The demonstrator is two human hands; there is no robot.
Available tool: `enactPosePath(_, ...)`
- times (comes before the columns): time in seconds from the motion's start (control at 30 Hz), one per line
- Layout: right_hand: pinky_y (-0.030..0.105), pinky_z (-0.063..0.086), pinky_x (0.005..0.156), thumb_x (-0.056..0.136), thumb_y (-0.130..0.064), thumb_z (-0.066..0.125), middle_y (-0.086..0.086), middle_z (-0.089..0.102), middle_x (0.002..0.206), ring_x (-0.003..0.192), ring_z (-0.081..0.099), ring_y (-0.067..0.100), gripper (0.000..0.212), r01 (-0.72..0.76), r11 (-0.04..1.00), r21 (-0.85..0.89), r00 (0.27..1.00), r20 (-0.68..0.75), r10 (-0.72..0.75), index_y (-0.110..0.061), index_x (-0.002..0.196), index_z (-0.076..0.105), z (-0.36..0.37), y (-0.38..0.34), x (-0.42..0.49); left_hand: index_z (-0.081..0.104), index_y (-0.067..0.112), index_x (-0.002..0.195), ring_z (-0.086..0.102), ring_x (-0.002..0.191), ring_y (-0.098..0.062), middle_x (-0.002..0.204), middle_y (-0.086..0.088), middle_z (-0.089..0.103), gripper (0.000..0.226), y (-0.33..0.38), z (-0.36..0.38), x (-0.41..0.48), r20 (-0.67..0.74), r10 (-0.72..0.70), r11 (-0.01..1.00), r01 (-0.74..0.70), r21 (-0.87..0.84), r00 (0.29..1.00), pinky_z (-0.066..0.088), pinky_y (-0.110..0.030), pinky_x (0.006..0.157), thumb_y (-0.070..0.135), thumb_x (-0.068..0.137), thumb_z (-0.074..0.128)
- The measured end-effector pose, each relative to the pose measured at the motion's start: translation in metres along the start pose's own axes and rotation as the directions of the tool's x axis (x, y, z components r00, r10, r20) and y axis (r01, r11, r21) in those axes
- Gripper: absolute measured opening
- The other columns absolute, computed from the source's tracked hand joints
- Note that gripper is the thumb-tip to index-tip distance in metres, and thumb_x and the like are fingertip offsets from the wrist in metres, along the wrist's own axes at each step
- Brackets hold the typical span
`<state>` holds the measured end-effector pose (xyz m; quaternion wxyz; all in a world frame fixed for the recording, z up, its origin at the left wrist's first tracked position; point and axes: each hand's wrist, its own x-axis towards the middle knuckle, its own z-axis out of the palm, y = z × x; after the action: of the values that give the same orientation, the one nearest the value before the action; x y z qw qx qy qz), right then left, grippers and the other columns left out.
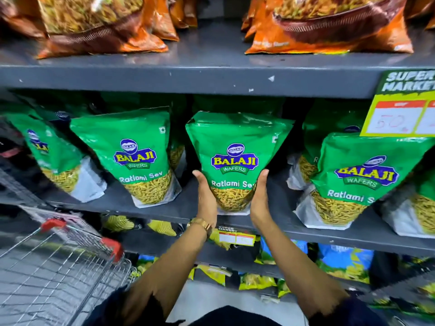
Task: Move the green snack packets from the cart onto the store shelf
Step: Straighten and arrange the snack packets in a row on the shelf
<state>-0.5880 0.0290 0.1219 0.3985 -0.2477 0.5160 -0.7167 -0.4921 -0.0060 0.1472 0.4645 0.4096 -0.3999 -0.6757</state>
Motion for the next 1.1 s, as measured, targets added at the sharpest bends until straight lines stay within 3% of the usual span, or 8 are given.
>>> enactPosePath(0.23, 0.021, 0.055, 0.079, 0.045, -0.096, 0.047, -0.011, 0.071, 0.107, 0.1, 0.068, 0.006, 0.092, -0.005, 0.999, -0.04, 0.998, -0.057, 0.002, -0.03, 0.107, 0.063, -0.003, 0.005, 0.0, 0.055, 0.033, 0.11, 0.057, 0.105, -0.014, 0.118, 0.006, 0.057, 0.05, 0.01, 0.001, 0.005, 0.056, -0.076, 0.997, 0.075, 0.017, 0.996, 0.052, -0.012, 0.066, 0.053, 0.099, 0.01)
enactPosePath(0.37, 0.018, 0.054, 0.079, 0.088, -0.067, 0.029, 0.004, 0.065, 0.124, 0.1, 0.066, 0.005, 0.054, -0.005, 0.997, -0.079, 0.998, -0.059, 0.001, -0.029, 0.113, 0.059, -0.002, 0.003, -0.004, 0.052, 0.03, 0.113, 0.055, 0.105, -0.014, 0.116, 0.006, 0.055, 0.046, 0.014, 0.002, 0.001, 0.05, -0.053, 0.998, 0.052, 0.032, 0.997, 0.051, -0.003, 0.054, 0.047, 0.101, 0.011)
enactPosePath(0.47, 0.014, 0.053, 0.077, 0.097, -0.054, 0.025, 0.008, 0.061, 0.128, 0.097, 0.066, -0.002, 0.047, 0.055, 0.995, -0.089, 0.989, -0.133, -0.066, -0.025, 0.118, 0.057, 0.002, 0.003, -0.008, 0.051, 0.028, 0.124, 0.056, 0.113, -0.013, 0.122, 0.006, 0.056, 0.051, 0.012, -0.005, 0.005, 0.08, -0.036, 0.999, 0.033, 0.043, 0.996, 0.052, -0.004, 0.064, 0.048, 0.101, 0.009)
enactPosePath(0.57, 0.026, 0.043, 0.104, 0.08, -0.072, 0.047, 0.01, 0.041, 0.149, 0.125, 0.052, 0.007, 0.089, 0.183, 0.98, -0.082, 0.913, -0.355, -0.201, -0.012, 0.144, 0.034, 0.015, 0.007, -0.028, 0.039, 0.021, 0.143, 0.043, 0.132, -0.007, 0.139, 0.014, 0.043, 0.057, 0.007, -0.021, 0.002, 0.117, 0.017, 0.998, -0.024, 0.058, 0.993, 0.045, -0.01, 0.095, 0.046, 0.101, 0.01)
enactPosePath(0.63, 0.021, 0.033, 0.112, 0.087, -0.059, 0.048, 0.011, 0.022, 0.156, 0.136, 0.037, -0.003, 0.084, 0.293, 0.937, -0.192, 0.816, -0.461, -0.349, -0.011, 0.149, 0.018, 0.032, 0.014, -0.051, 0.03, 0.023, 0.148, 0.028, 0.143, -0.004, 0.149, 0.019, 0.03, 0.06, 0.007, -0.043, -0.003, 0.096, 0.123, 0.981, -0.135, 0.14, 0.988, 0.026, -0.024, 0.117, 0.054, 0.099, 0.014)
enactPosePath(0.77, 0.046, 0.021, 0.119, 0.092, -0.059, 0.036, 0.026, 0.022, 0.15, 0.145, 0.023, 0.03, 0.076, 0.504, 0.687, -0.524, 0.747, -0.135, -0.651, -0.009, 0.147, 0.021, 0.067, 0.035, -0.097, 0.048, 0.023, 0.132, 0.047, 0.132, -0.013, 0.141, -0.005, 0.051, 0.069, 0.013, -0.103, -0.023, 0.124, 0.454, 0.833, -0.47, 0.292, 0.882, 0.038, -0.031, 0.11, 0.071, 0.088, 0.026)
enactPosePath(0.93, 0.032, 0.026, 0.116, 0.091, -0.064, 0.032, 0.011, 0.037, 0.146, 0.14, 0.034, 0.021, 0.068, 0.54, 0.711, -0.45, 0.841, 0.274, -0.466, -0.017, 0.141, 0.037, 0.122, 0.054, -0.08, 0.041, 0.009, 0.129, 0.047, 0.114, -0.022, 0.122, -0.01, 0.043, 0.065, 0.03, -0.168, -0.007, -0.147, 0.682, 0.685, -0.555, 0.472, 0.717, 0.039, -0.034, 0.102, 0.061, 0.093, 0.03)
enactPosePath(1.1, 0.034, 0.019, 0.121, 0.077, -0.081, 0.029, 0.004, 0.031, 0.153, 0.143, 0.027, 0.014, 0.096, 0.208, 0.9, -0.383, 0.972, -0.021, -0.234, -0.013, 0.146, 0.03, 0.175, 0.063, -0.011, 0.033, 0.015, 0.143, 0.037, 0.131, -0.006, 0.14, 0.014, 0.035, 0.063, 0.064, -0.187, 0.052, -0.448, 0.346, 0.935, -0.263, 0.238, 0.825, 0.027, -0.038, 0.116, 0.056, 0.096, 0.029)
